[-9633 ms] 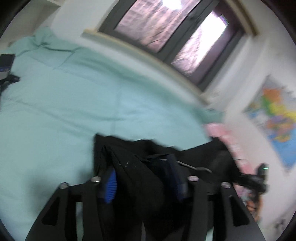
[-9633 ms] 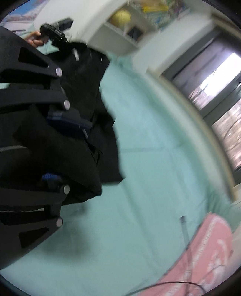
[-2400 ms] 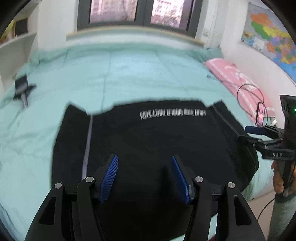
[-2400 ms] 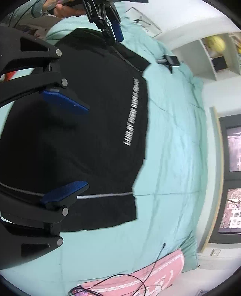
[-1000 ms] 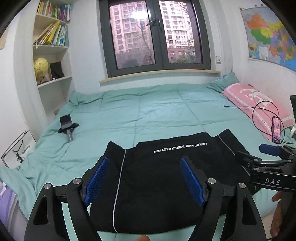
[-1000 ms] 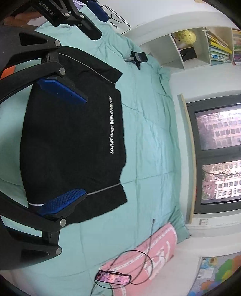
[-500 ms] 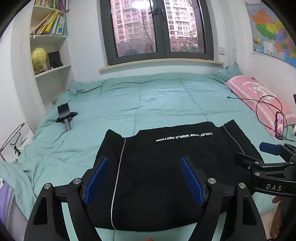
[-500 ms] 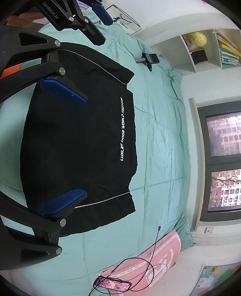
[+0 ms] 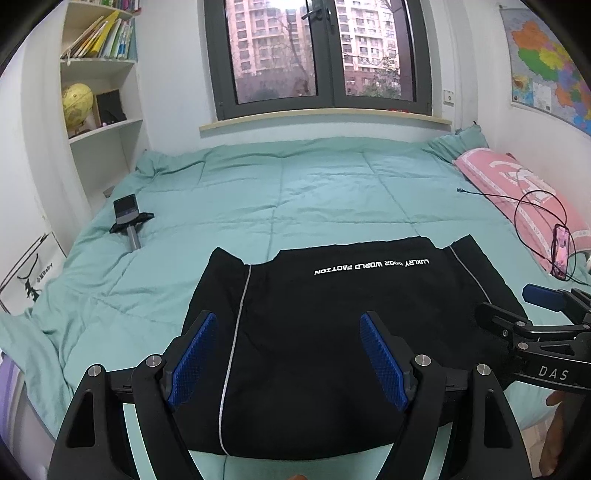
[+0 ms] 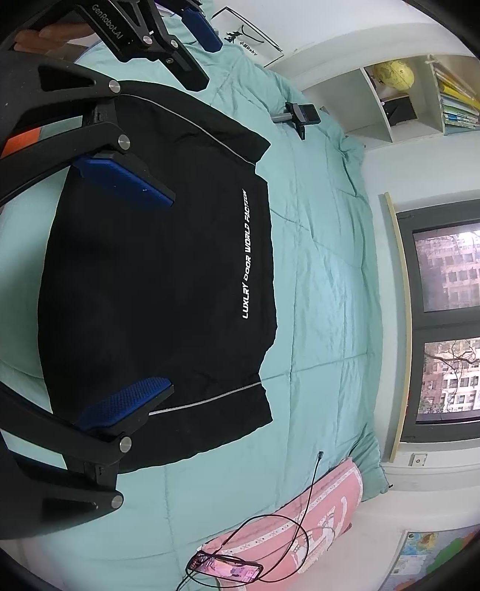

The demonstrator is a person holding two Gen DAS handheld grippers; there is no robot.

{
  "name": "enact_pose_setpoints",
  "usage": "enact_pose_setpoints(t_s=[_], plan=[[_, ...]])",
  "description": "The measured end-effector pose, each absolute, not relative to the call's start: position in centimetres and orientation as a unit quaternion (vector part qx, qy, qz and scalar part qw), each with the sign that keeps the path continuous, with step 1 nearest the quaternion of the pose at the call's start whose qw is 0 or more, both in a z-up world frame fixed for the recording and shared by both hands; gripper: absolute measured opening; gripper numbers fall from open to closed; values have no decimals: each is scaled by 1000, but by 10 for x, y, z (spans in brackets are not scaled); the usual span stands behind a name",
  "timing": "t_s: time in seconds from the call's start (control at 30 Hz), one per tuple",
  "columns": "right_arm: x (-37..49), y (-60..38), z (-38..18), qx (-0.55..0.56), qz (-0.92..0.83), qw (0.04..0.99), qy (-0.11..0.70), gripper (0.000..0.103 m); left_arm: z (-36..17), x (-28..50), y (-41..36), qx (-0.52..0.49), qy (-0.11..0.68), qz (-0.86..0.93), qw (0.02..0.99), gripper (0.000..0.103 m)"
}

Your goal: Fold large clothes

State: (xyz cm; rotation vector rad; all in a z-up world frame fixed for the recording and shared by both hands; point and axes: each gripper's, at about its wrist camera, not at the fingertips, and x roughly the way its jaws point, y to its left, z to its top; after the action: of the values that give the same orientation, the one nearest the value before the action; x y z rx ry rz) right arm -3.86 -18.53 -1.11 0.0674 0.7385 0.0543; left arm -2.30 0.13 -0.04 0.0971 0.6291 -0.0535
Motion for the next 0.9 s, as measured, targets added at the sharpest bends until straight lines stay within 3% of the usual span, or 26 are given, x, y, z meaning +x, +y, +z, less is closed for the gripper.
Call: enact_pose_setpoints(t_s=[0.9], plan=[[-35,-186,-23,40,22,926,374,94,-12,-15,5,22,341,-48,939,80]])
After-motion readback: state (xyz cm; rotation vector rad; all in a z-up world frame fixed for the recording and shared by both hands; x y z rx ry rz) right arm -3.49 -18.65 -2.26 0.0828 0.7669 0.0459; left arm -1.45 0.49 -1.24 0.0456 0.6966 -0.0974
